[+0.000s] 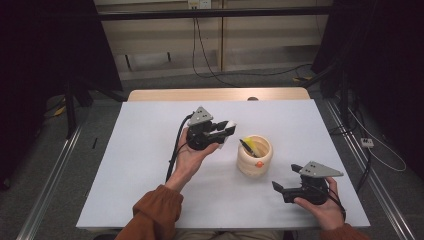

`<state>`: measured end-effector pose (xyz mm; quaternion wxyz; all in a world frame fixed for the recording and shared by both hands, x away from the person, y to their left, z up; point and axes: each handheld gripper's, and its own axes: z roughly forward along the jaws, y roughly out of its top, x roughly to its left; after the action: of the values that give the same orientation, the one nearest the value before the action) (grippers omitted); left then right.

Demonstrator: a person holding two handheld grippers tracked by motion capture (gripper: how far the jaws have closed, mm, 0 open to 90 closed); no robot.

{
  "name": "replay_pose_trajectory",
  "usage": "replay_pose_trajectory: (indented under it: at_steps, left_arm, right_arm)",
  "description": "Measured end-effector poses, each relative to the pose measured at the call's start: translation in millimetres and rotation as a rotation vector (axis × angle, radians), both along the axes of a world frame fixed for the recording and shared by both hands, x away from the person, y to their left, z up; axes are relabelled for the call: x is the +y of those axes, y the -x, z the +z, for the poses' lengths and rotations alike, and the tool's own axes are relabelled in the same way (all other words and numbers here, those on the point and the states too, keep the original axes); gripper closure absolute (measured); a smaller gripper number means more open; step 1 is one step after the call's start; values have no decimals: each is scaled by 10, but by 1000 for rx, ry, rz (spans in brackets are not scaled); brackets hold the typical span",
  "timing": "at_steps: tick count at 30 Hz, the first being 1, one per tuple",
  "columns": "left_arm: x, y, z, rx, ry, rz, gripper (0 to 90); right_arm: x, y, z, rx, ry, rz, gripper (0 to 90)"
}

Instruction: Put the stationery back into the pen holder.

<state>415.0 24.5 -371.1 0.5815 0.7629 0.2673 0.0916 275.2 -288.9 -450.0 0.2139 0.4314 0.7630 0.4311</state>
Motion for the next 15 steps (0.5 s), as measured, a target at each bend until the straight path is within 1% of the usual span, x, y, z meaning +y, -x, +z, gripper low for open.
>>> replay_pose_trajectory:
  at_steps: [1,4,7,9,12,13,15]
  left_arm:
    - [-7,11,6,-5,2,2,676]
    - [-38,48,34,-18,31,-13,675]
    - [-74,81,47,-34,43,-19,675]
    - [-94,94,44,-41,42,-21,675]
    - [-137,116,43,-44,62,-31,676]
    - [-154,124,45,-47,63,-27,676]
    - [-188,135,49,-49,72,-37,676]
  right_arm:
    - [-1,0,0,1,-1,0,81]
    - [-1,-3,-2,0,-1,1,81]
    - [-3,-8,-4,1,-3,3,81]
    - [-4,-11,-3,2,-3,4,81]
    - [7,-19,-4,-1,-2,7,81]
    - [11,-20,-3,1,0,10,81]
    - [18,-20,-1,-1,2,12,81]
